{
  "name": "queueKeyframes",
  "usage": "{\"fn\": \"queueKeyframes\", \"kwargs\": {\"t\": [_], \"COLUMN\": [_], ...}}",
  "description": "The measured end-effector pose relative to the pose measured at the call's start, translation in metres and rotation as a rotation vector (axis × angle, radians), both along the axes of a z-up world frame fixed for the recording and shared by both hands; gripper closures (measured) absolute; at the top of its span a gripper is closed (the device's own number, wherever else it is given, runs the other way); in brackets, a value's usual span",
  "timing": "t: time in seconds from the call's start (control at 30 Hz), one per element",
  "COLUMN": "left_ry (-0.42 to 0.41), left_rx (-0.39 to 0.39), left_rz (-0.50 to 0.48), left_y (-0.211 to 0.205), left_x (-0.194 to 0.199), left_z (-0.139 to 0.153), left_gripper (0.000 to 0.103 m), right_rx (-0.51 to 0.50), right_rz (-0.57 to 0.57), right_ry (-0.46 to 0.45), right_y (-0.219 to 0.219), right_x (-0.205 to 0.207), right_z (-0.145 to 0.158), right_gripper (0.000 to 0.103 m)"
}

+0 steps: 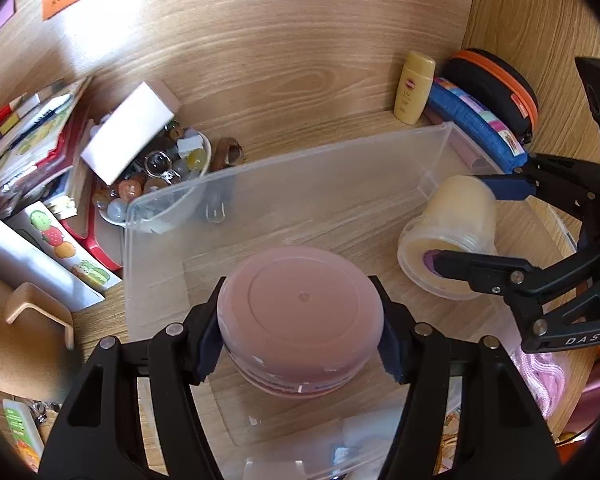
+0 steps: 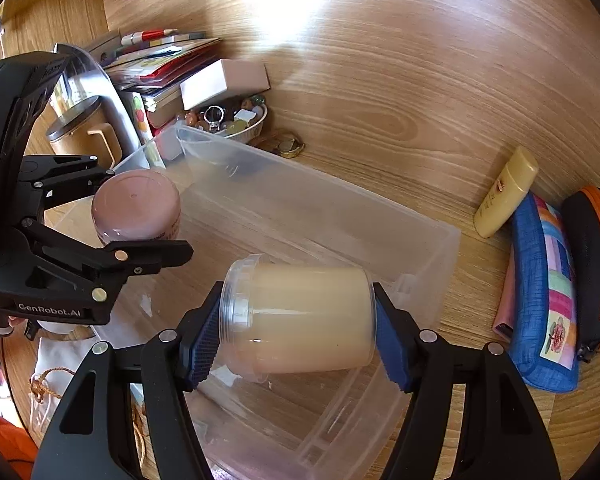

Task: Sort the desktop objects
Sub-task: 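Carry the pink container with the left gripper and the tape roll with the right over the clear box, then open both grippers to drop the pink container and tape roll into the clear box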

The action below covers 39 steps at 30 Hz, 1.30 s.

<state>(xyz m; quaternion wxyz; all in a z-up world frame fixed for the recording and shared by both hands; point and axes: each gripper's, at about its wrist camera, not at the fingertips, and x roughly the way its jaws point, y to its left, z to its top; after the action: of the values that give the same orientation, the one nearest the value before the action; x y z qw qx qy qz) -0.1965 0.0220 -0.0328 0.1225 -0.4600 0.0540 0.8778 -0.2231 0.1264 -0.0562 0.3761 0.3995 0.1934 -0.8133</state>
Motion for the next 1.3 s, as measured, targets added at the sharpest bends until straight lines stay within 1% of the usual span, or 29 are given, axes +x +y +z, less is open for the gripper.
{"fn": "queueKeyframes", "kwargs": {"t": [0.2,0.47,0.63,0.7,0.8,0.9,1.0,1.07,1.1,1.13,1.17,1.3], "left_ry": [-0.021,-0.016,0.013,0.022,0.031,0.036,0.045,0.055,0.06,0.066,0.073,0.106], "left_rx": [-0.008,-0.013,-0.035,-0.048,-0.06,-0.052,-0.05,-0.045,-0.043,-0.041,-0.04,-0.056], "left_rz": [0.006,0.002,-0.008,-0.014,-0.008,-0.004,0.0,0.006,0.013,0.019,0.021,0.043], "left_y": [-0.001,-0.003,0.0,0.002,0.002,0.0,-0.002,-0.004,-0.005,-0.007,-0.008,-0.012], "left_x": [-0.003,0.0,0.001,0.001,0.001,0.0,0.003,0.006,0.007,0.009,0.01,0.017], "left_z": [-0.003,-0.003,0.0,0.0,0.001,0.003,0.006,0.009,0.011,0.013,0.016,0.027], "left_gripper": [0.039,0.038,0.029,0.029,0.029,0.026,0.025,0.02,0.014,0.012,0.012,0.011], "right_rx": [0.034,0.054,0.079,0.089,0.086,0.102,0.096,0.084,0.079,0.074,0.07,0.059], "right_rz": [0.029,0.042,0.051,0.05,0.06,0.057,0.056,0.055,0.049,0.043,0.037,0.031], "right_ry": [0.0,-0.001,0.034,0.056,0.063,0.097,0.115,0.12,0.124,0.13,0.139,0.169], "right_y": [-0.009,-0.008,-0.01,-0.01,-0.01,-0.012,-0.009,-0.006,-0.005,-0.004,-0.002,0.002], "right_x": [0.001,0.002,0.006,0.007,0.01,0.016,0.021,0.024,0.025,0.027,0.029,0.037], "right_z": [-0.007,-0.009,-0.007,-0.005,-0.001,0.002,0.006,0.011,0.014,0.016,0.019,0.03], "right_gripper": [0.039,0.039,0.039,0.037,0.035,0.028,0.027,0.027,0.026,0.022,0.02,0.019]}}
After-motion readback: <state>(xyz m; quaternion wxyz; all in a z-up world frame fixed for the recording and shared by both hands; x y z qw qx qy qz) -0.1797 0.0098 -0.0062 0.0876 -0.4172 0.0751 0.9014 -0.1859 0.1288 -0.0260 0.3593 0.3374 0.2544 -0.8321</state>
